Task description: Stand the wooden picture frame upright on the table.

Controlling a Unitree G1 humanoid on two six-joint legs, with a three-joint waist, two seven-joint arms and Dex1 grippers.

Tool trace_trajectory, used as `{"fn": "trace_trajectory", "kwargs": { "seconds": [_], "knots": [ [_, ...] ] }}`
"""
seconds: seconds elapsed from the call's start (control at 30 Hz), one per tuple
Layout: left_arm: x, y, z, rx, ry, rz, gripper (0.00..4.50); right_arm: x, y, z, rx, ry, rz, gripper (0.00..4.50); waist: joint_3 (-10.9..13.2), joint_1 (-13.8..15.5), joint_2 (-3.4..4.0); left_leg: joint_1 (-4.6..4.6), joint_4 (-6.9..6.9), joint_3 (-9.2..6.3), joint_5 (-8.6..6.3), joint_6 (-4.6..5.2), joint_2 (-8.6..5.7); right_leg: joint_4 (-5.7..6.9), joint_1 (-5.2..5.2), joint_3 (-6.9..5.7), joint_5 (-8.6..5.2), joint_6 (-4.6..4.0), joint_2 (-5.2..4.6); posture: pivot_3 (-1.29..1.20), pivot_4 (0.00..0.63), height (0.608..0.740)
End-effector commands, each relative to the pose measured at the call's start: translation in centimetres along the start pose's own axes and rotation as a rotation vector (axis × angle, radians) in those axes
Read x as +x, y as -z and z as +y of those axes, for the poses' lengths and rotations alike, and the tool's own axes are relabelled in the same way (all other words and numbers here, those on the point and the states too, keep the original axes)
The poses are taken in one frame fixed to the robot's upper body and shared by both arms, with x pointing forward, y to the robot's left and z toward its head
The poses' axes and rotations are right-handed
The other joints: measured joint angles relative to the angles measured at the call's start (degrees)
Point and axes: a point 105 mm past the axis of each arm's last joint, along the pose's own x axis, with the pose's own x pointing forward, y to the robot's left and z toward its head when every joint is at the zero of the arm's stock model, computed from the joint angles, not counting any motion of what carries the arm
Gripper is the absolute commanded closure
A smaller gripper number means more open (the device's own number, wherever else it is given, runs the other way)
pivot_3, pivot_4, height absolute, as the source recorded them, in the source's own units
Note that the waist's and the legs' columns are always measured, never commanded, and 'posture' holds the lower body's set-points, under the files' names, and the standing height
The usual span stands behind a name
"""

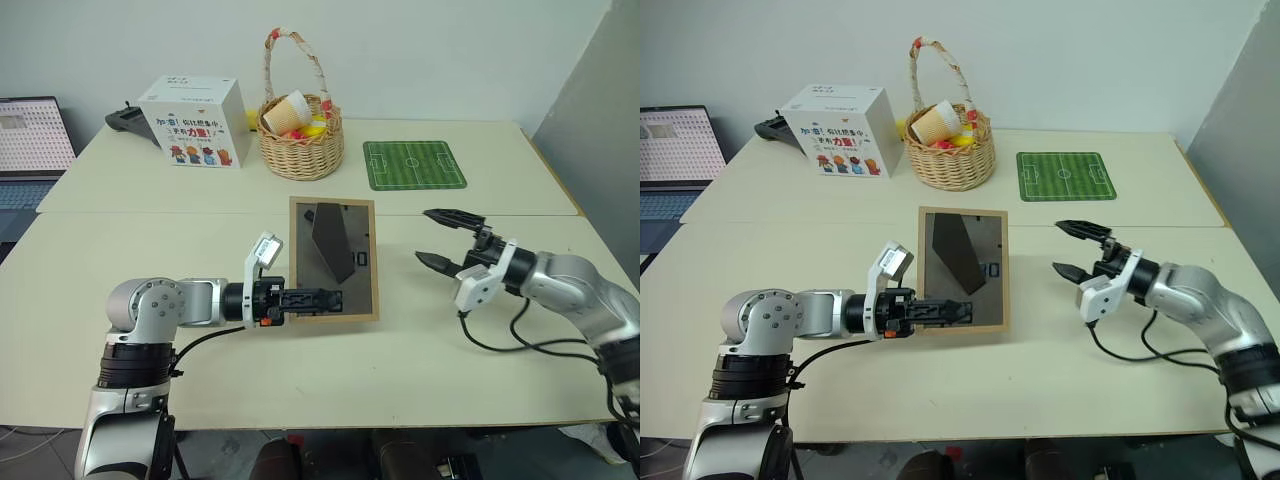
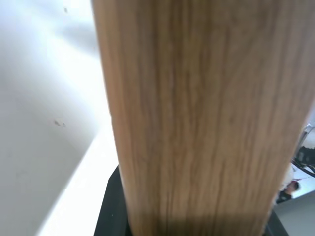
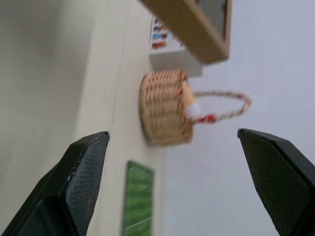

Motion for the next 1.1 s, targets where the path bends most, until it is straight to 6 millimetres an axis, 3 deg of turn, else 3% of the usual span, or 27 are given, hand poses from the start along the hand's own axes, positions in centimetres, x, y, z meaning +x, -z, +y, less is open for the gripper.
{"fn": "trace_trajectory", "kwargs": {
  "seconds": [0.03,0.2,0.33,0.43,0.67,0.73,0.8,0.87,0.97,1.1],
  "knots": [
    [0.4,-0.2,-1.7,0.038,0.064,-0.009,3.63,2.0,-2.2,-1.3,-0.102,0.099,-0.158,0.07,0.0,0.13,0.0,-0.01,-0.01,-0.01,0.02,-0.01,-0.02,-0.01,0.01,0.0,0.0,0.0,-0.03,0.0,0.15,0.74],
    [1.1,0.4,-2.9,0.028,0.139,-0.005,3.63,4.3,-3.2,-1.1,-0.147,0.113,-0.233,0.07,0.0,0.7,0.0,0.0,0.02,0.02,0.02,-0.02,-0.04,-0.03,0.04,-0.01,0.0,-0.01,-0.17,0.0,0.15,0.74],
    [1.0,1.2,-3.0,0.018,0.135,0.001,3.63,4.7,-3.4,-2.0,-0.154,0.155,-0.268,0.07,0.0,0.9,0.0,0.0,0.05,-0.01,0.03,-0.02,-0.06,-0.04,0.09,0.0,0.0,-0.01,-0.38,0.0,0.15,0.74],
    [1.0,1.3,-2.8,0.013,0.116,-0.011,3.63,4.2,-3.3,-2.0,-0.149,0.145,-0.284,0.57,0.0,0.89,0.0,0.04,0.05,-0.03,0.03,-0.01,-0.1,-0.06,0.16,0.0,0.0,-0.01,-0.41,0.0,0.15,0.74],
    [1.3,1.6,-2.9,0.008,0.127,-0.01,3.63,3.5,-3.7,-2.8,-0.153,0.185,-0.32,2.39,-0.01,0.94,-0.01,0.05,0.08,-0.1,0.04,0.01,-0.12,-0.06,0.24,-0.02,0.0,-0.01,-0.44,0.0,0.15,0.74],
    [1.4,1.5,-2.9,0.008,0.132,-0.012,3.63,3.4,-3.8,-2.6,-0.154,0.18,-0.325,2.71,-0.01,0.94,-0.01,0.07,0.07,-0.1,0.04,0.01,-0.12,-0.05,0.24,-0.01,0.0,-0.01,-0.44,0.0,0.15,0.74],
    [1.5,1.4,-3.0,0.011,0.139,-0.016,3.63,3.4,-3.8,-2.6,-0.152,0.18,-0.326,2.73,-0.01,0.92,-0.01,0.09,0.07,-0.1,0.04,0.01,-0.11,-0.05,0.25,-0.01,0.0,-0.01,-0.44,0.0,0.15,0.74],
    [1.6,1.1,-3.0,0.022,0.137,-0.029,2.93,3.3,-3.8,-2.7,-0.145,0.182,-0.325,2.74,-0.01,0.93,-0.01,0.11,0.06,-0.09,0.04,0.02,-0.12,-0.04,0.25,-0.01,0.0,-0.01,-0.44,0.0,0.15,0.74],
    [1.0,0.3,-2.3,0.024,0.105,-0.068,2.29,3.0,-3.3,-3.0,-0.119,0.193,-0.302,3.08,-0.01,0.92,-0.01,0.11,0.06,-0.09,0.04,0.02,-0.13,-0.04,0.27,-0.01,0.0,-0.01,-0.44,0.0,0.15,0.74],
    [-0.7,-1.5,-1.6,0.043,0.044,-0.15,1.57,2.4,-2.8,-3.0,-0.067,0.189,-0.281,3.17,-0.01,0.89,-0.01,0.12,0.06,-0.1,0.04,0.02,-0.12,-0.04,0.28,-0.01,0.0,-0.01,-0.44,0.0,0.15,0.74]
  ]
}}
